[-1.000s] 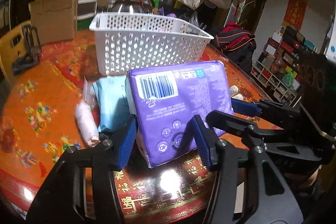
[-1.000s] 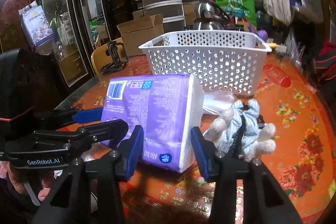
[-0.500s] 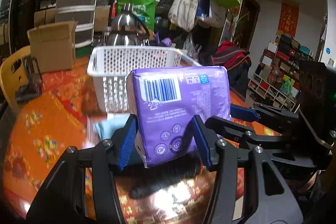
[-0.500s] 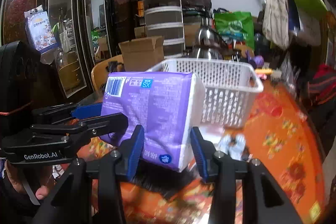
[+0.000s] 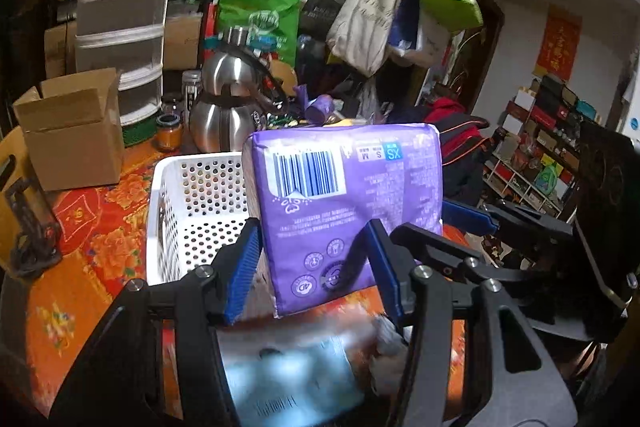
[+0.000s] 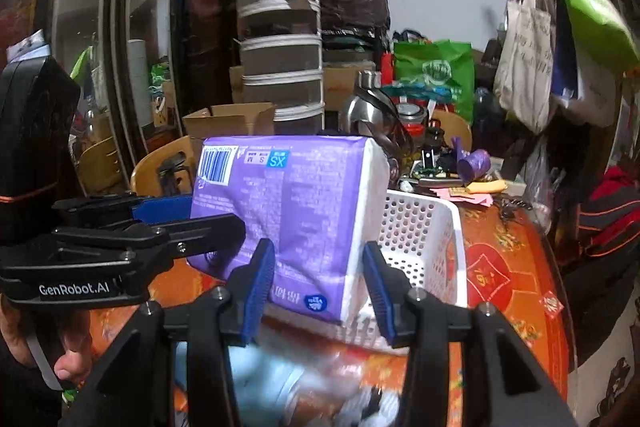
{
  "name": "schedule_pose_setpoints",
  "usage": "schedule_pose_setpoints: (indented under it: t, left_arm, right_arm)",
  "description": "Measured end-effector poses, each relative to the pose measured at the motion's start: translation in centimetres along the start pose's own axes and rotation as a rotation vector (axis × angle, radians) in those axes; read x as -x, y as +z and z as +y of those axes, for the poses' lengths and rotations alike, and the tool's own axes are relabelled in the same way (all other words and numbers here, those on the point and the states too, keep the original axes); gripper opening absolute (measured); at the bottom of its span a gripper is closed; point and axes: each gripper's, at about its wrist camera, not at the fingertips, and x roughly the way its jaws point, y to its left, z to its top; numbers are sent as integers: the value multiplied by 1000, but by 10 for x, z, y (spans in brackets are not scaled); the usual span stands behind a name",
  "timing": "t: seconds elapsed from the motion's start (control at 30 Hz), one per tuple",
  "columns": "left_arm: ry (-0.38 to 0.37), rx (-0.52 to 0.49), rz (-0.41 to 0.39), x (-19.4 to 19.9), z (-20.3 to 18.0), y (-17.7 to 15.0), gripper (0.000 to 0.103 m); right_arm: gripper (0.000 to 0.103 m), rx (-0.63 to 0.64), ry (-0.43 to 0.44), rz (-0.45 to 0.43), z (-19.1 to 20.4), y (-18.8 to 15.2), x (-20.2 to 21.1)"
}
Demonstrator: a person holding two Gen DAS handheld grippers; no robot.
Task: Organize soft objects
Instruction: 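Carry the purple package over the white basket and open both grippers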
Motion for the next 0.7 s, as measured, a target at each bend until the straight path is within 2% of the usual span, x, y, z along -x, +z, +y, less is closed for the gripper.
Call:
schedule_pose_setpoints:
  t: [0.2,0.37,0.57,0.7]
  left_arm:
    - [18,41,128,-84,30,35,50]
    - [20,113,227,-148,61,28,50]
    - [26,166,276,-184,79,21,50]
    - [25,180,291,-190,83,12,50]
  right_arm:
    - [45,-62,31,99,-38,16,-67]
    - [44,-88,22,194,-55,20,-126]
    - [44,-93,10,270,-63,8,-164]
    - [44,-99,14,298,-66,5,-175]
